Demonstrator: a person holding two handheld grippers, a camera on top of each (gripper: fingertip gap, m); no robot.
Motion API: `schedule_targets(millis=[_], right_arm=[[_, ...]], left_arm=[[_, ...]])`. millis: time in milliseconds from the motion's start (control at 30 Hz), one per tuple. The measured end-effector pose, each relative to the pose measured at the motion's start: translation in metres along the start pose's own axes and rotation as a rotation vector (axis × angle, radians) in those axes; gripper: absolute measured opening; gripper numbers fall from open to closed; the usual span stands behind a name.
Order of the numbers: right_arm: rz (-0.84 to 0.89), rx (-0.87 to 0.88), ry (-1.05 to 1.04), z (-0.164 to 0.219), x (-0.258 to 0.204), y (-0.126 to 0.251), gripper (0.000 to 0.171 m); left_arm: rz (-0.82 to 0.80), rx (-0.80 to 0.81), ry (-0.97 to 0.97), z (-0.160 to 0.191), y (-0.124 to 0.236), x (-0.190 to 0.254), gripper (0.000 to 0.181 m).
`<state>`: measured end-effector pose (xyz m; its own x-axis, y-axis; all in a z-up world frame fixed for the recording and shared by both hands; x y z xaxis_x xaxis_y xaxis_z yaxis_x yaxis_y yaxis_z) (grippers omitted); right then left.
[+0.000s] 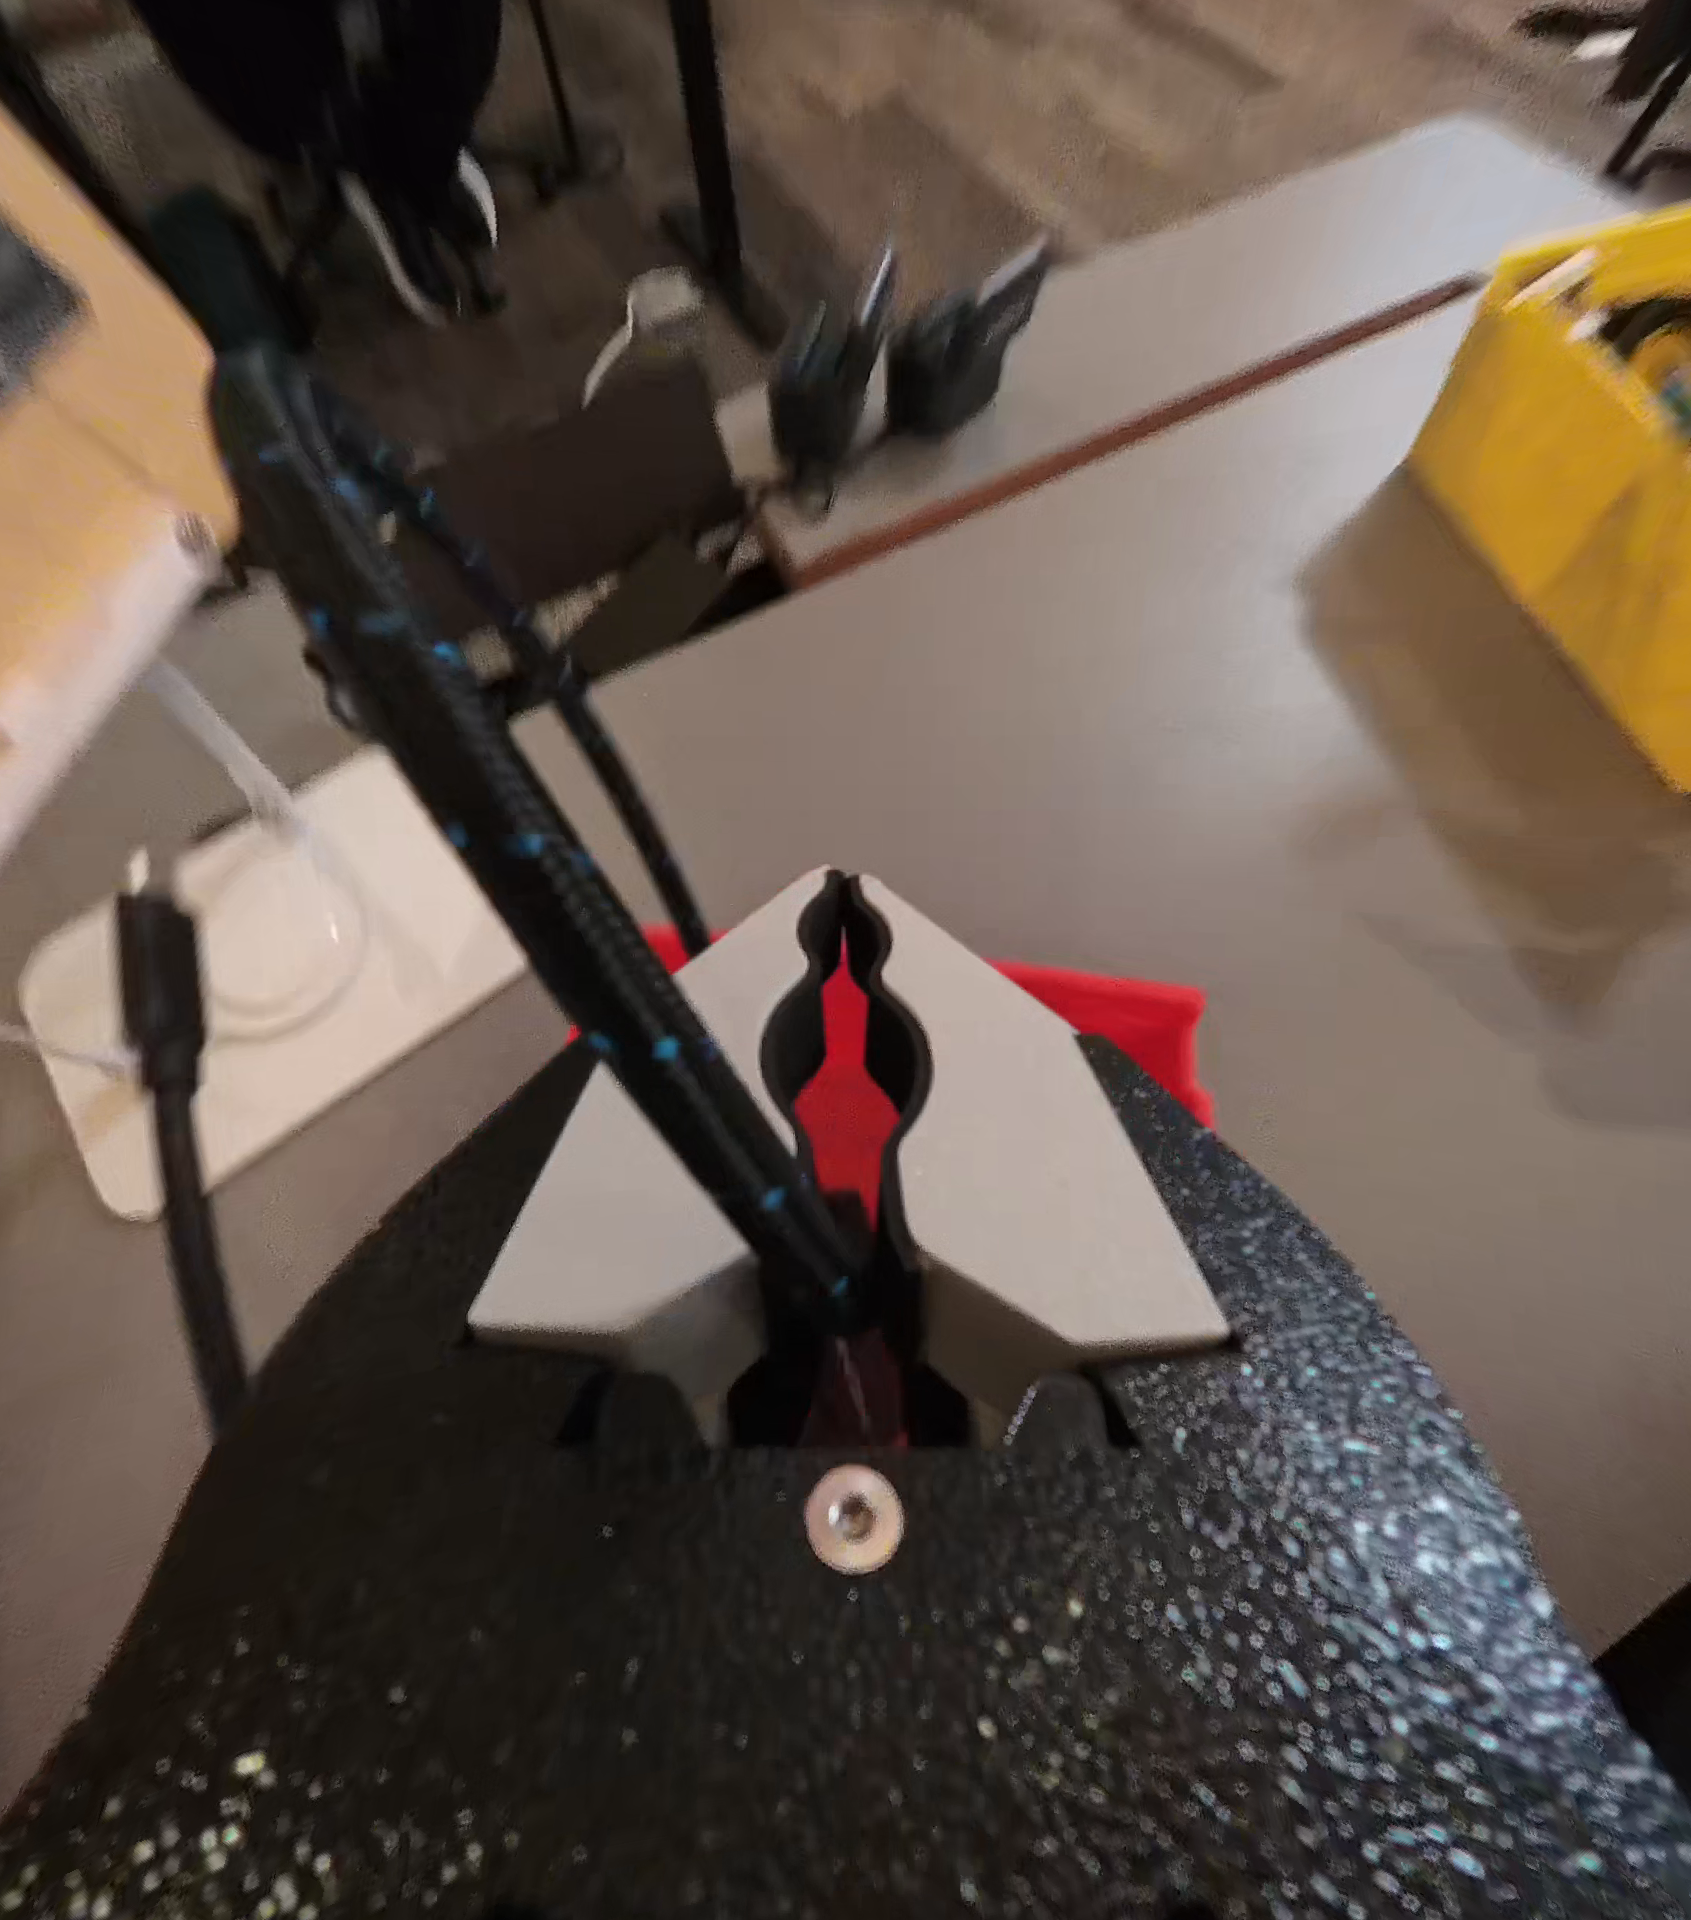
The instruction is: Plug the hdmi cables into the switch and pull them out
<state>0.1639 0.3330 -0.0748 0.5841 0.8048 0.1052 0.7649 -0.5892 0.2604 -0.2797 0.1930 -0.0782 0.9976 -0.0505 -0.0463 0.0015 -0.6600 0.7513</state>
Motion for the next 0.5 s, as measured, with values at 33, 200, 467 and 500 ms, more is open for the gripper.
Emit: schedule_targets(millis=[33, 200, 467, 500], right_arm=[[-0.028, 0.006, 0.010, -0.001, -0.005, 0.000, 0.057], [-0.238, 0.035, 0.042, -0.008, -0.043, -0.002, 0.057], [-0.607, 0.095, 0.090, -0.021, -0.112, 0.012, 0.056], [-0.662, 0.108, 0.074, -0.022, -0.119, 0.015, 0.055]], left_arm=[[0.000, 0.040, -0.039, -0.013, 0.015, 0.009, 0.000], [0.097, 0.175, -0.280, -0.069, 0.066, 0.086, 0.000], [0.411, 0.263, -0.614, -0.125, 0.104, 0.233, 0.000], [0.466, 0.257, -0.642, -0.125, 0.101, 0.248, 0.000]])
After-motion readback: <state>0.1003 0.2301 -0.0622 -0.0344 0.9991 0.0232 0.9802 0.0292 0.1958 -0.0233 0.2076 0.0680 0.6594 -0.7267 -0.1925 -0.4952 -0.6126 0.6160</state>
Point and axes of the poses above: each gripper's, where its closed fingertips meet, y back along the fingers, z out of its underside, x = y × z across the jaws, the point moved 4 cm from there along y, back along the fingers, and after that the axes turned 15 degrees about -x, right-handed, at the moved point
